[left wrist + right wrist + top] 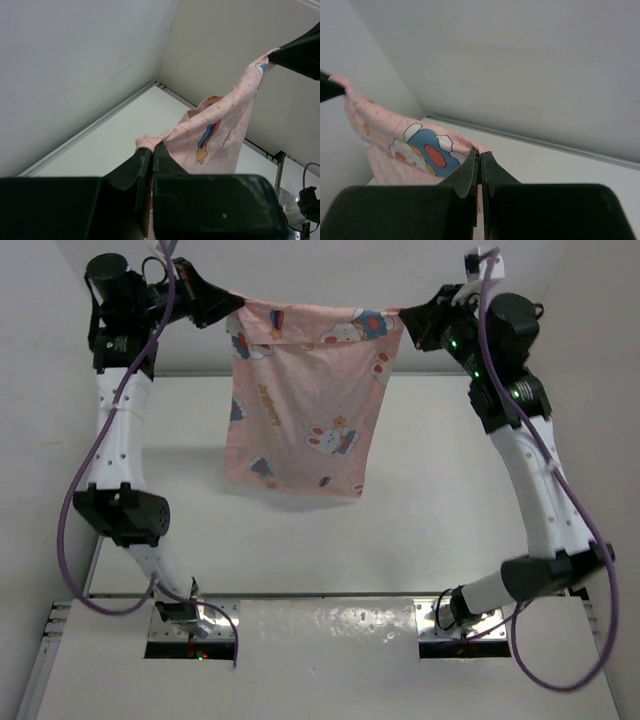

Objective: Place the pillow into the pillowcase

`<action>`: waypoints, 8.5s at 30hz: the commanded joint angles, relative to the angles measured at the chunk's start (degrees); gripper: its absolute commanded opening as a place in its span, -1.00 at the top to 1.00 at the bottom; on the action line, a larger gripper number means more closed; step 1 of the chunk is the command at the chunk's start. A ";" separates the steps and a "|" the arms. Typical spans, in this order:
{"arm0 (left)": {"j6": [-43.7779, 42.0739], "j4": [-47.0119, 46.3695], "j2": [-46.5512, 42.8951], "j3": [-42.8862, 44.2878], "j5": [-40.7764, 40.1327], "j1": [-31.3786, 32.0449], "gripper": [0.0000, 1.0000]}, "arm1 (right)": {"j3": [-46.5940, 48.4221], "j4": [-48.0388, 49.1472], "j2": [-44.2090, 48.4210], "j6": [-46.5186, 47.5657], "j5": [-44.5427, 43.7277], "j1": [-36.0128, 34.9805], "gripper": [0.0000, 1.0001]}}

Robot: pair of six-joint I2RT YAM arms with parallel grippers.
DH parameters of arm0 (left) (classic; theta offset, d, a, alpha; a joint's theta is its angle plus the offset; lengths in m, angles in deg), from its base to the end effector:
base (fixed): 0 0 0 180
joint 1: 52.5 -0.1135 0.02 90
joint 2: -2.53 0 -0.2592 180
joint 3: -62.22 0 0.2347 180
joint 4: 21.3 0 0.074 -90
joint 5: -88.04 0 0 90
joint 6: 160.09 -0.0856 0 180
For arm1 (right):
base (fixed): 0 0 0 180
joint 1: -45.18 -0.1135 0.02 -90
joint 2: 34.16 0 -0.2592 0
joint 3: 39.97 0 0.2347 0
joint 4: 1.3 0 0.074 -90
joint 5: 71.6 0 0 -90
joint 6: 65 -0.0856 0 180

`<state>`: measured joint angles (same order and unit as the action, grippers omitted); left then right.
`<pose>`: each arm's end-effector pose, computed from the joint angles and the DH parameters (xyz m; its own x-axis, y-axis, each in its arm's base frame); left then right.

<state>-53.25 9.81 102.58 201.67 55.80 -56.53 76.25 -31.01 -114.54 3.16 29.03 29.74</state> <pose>0.3692 -0.0466 0.5349 -0.0934 -0.1615 -0.9824 0.8049 0.5686 -0.1699 0.3083 0.1015 0.5234 -0.0676 0.3607 -0.9302 -0.4453 0.8235 0.3516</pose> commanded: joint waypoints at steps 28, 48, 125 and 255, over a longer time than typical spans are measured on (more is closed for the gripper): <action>-80.82 59.21 -10.39 -47.51 -10.72 -7.19 1.00 | -80.90 25.26 30.88 -17.43 -4.82 -5.37 1.00; -93.74 58.94 -23.59 -64.34 -33.58 -31.82 0.97 | -41.21 25.53 -24.89 -19.19 -7.83 -30.79 -0.65; -62.53 23.06 -2.82 -61.00 -31.47 -12.75 1.00 | -36.07 4.72 -17.16 -11.48 -4.05 9.89 1.00; -51.14 21.31 -27.12 -72.96 -38.71 26.01 0.52 | -57.55 -13.76 39.07 -12.17 -27.95 -13.83 1.00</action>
<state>-109.33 25.35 70.08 130.88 12.91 -30.35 16.36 -47.62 -75.20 -9.83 1.47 15.55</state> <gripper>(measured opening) 0.185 0.003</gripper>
